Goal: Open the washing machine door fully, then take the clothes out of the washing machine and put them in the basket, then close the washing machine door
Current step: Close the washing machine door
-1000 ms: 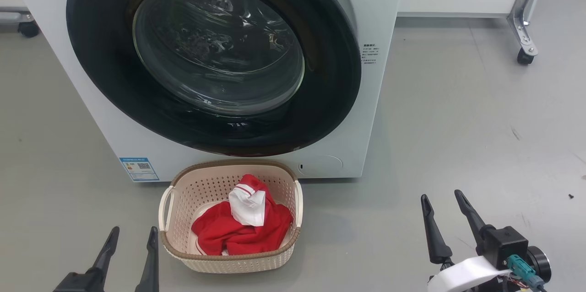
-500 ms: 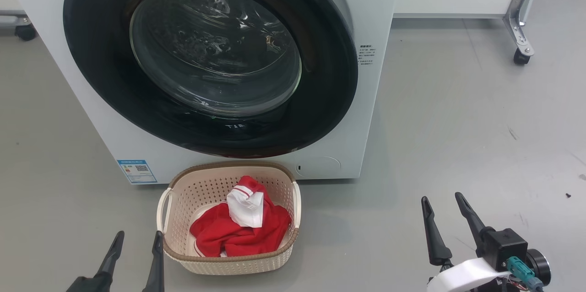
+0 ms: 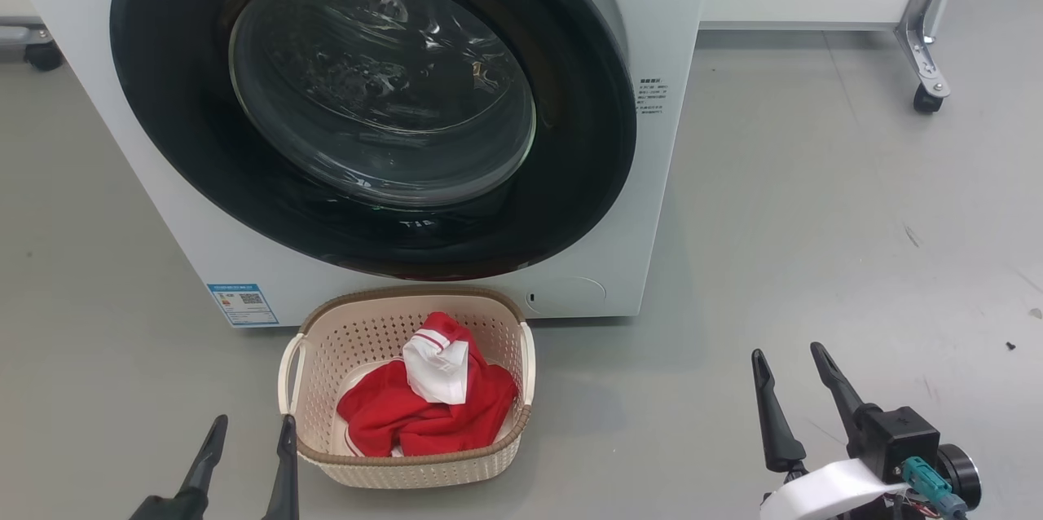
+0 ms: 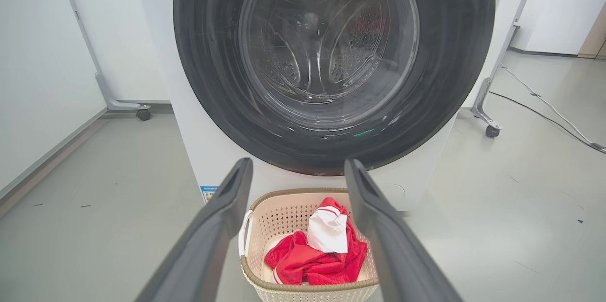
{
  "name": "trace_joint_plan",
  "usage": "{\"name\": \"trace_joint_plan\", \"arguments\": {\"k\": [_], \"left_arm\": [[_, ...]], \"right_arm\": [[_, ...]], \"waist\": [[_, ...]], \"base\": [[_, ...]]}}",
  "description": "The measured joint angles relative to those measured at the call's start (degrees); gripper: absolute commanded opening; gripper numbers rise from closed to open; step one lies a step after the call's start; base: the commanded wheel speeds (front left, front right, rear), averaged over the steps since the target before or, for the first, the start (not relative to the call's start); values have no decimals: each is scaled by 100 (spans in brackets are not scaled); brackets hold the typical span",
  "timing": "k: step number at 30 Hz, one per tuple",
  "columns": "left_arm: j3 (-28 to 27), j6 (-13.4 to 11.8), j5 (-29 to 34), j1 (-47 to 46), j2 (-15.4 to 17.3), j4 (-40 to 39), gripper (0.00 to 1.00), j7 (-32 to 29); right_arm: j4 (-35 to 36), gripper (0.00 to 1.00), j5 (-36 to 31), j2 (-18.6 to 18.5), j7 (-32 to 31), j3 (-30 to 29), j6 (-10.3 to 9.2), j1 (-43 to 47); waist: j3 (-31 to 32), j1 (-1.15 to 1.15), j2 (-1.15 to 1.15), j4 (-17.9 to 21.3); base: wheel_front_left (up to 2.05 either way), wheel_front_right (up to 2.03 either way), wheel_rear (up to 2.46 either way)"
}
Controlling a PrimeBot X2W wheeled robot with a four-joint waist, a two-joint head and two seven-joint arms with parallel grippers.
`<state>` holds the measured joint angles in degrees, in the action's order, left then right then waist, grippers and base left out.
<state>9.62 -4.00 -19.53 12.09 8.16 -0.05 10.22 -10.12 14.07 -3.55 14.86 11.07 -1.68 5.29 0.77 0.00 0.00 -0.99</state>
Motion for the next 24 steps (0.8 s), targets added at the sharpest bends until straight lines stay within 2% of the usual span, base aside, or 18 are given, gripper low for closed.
{"name": "trace_joint_plan", "arguments": {"k": [1,2,3,14,24], "left_arm": [[8,0,0,0,-2,8,100,0],[20,0,18,0,-3,14,100,1],[34,-1,45,0,-4,18,100,1],[142,-30,125,-29,-19,25,100,3],[248,-29,204,-401,-62,-122,100,71]], "right_arm": [[0,45,0,1,0,-1,0,0],[0,5,0,1,0,-4,0,0],[0,0,0,1,0,-7,0,0],[23,0,-1,-13,0,-13,10,-25],[29,0,-75,-193,-26,62,197,-719]], "waist": [[-2,0,0,1],[-4,0,0,2],[-8,0,0,3],[-102,0,0,-45],[-442,0,0,-264]], "base": [[0,0,0],[0,0,0],[0,0,0],[0,0,0],[0,0,0]]}}
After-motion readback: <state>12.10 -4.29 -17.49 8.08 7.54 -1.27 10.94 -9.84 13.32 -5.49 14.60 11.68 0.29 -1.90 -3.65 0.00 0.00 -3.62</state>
